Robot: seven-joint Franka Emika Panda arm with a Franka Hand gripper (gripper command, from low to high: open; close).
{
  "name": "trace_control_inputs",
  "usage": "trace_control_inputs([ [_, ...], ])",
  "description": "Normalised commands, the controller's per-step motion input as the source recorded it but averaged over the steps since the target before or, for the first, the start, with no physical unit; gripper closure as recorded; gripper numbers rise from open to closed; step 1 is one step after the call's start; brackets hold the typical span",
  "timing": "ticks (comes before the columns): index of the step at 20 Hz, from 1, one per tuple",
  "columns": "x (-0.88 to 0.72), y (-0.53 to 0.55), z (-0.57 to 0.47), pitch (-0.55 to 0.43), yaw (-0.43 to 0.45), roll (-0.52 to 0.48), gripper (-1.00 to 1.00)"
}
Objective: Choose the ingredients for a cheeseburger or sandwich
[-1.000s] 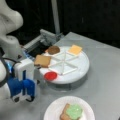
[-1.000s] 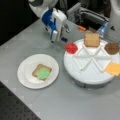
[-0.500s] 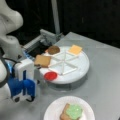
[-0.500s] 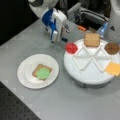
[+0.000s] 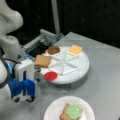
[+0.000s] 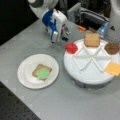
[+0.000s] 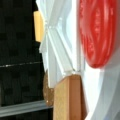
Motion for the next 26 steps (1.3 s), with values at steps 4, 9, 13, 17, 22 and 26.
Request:
trace_control_inputs([
  [4, 0.23, -0.22, -0.23, -0.165, 0.099, 0.266, 1.00],
  [9, 0.25, -0.19, -0.22, -0.172, 0.088, 0.253, 1.00],
  [13, 0.28, -0.14, -0.24, -0.170, 0.070, 0.226, -1.00],
  [17, 0.27, -0.15, -0.23, -0.161, 0.052, 0.209, -1.00],
  [22, 0.24, -0.19, -0.22, -0.165, 0.046, 0.217, -1.00],
  [26, 0.22, -0.19, -0.21, -0.168, 0.047, 0.225, -1.00],
])
